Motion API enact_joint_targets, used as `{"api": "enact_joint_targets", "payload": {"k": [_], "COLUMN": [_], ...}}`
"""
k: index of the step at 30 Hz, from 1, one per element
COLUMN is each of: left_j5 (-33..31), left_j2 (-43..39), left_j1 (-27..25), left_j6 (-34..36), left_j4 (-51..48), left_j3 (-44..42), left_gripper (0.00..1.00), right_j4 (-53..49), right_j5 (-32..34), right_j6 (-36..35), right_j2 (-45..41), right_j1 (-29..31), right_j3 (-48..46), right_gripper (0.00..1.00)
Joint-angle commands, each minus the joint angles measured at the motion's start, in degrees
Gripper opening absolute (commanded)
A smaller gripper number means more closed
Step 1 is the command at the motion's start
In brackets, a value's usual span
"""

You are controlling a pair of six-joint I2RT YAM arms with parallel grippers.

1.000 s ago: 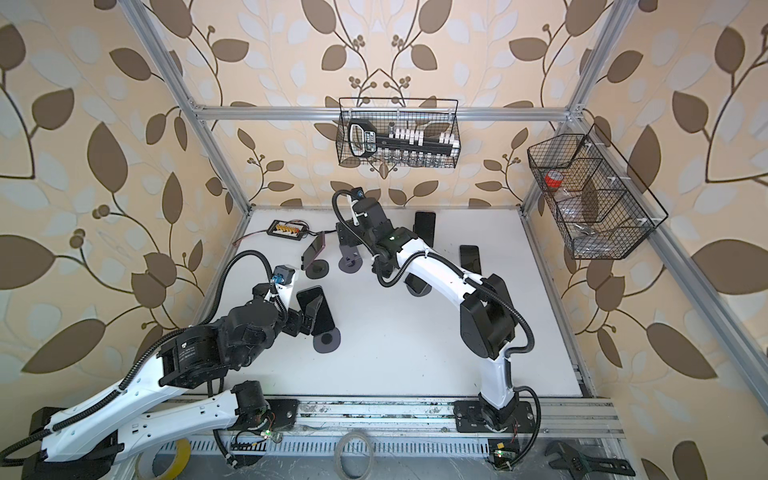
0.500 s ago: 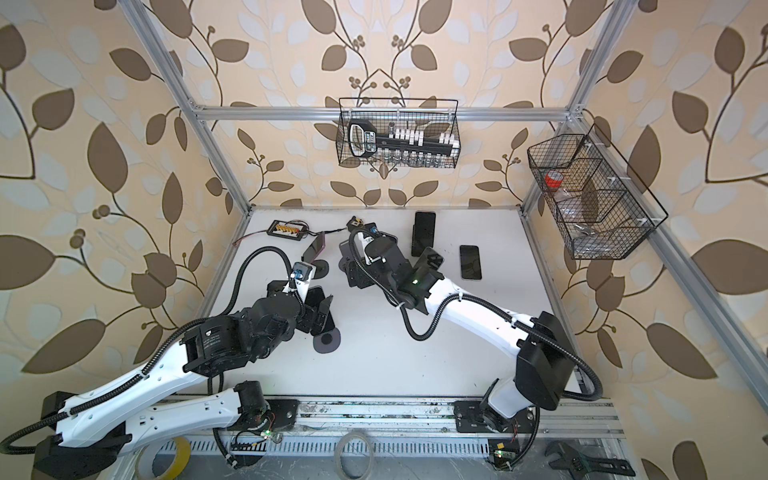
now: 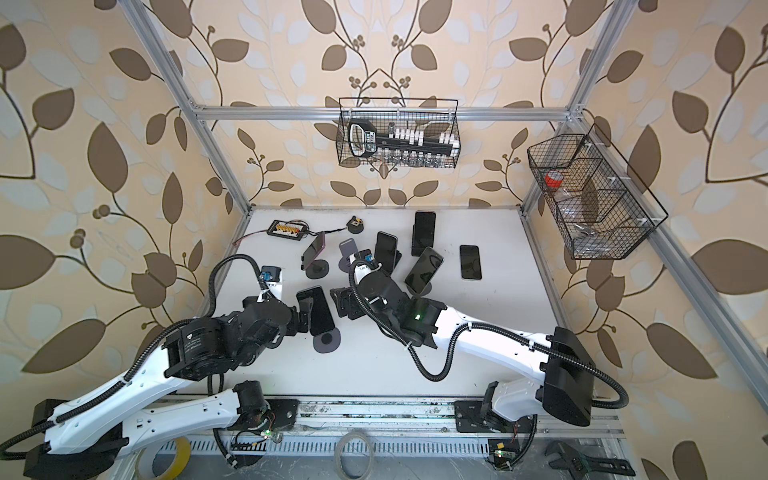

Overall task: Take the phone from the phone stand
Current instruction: 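Swing the right gripper over the green-framed phone while the left arm draws back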

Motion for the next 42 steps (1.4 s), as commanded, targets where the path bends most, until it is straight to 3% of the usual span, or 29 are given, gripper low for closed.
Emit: {"api": "enact_joint_targets", "payload": {"k": [1, 6, 14, 22, 27, 42], "left_j5": [-3.48, -3.97, -6.09, -1.84, 3.29, 6.68], "left_j2": [-2.72, -4.77, -6.52, -8.40, -11.85, -15.96], "left_j1": [0.28, 0.28, 0.28, 0.28, 0.28, 0.30], "left_j6": [-12.32, -15.07, -13.20, -4.87, -3.15, -11.35], "left_j4": [-10.34, -13.70, -12.20, -9.12, -5.65, -15.20], "left_j3": [0.98, -0.15, -2.37, -4.67, -6.64, -4.73], "left_gripper": [0.99, 0.99, 0.99, 0.99, 0.99, 0.99], "right_j4": [0.91, -0.84, -4.00, -4.20, -4.20, -5.92], "right_j5": [3.15, 7.63, 11.83, 11.96, 12.38, 11.94], "right_j6": [1.34, 2.65, 3.48, 4.18, 4.18, 4.89], "right_j2": [3.23, 8.43, 13.02, 15.90, 18.39, 25.69], "right_j1": [2.21, 5.70, 7.69, 8.18, 8.36, 8.95], "right_j3": [1.16, 4.76, 9.22, 12.18, 14.11, 21.31], "right_gripper": [0.84, 0.85, 0.86, 0.88, 0.89, 0.91]}}
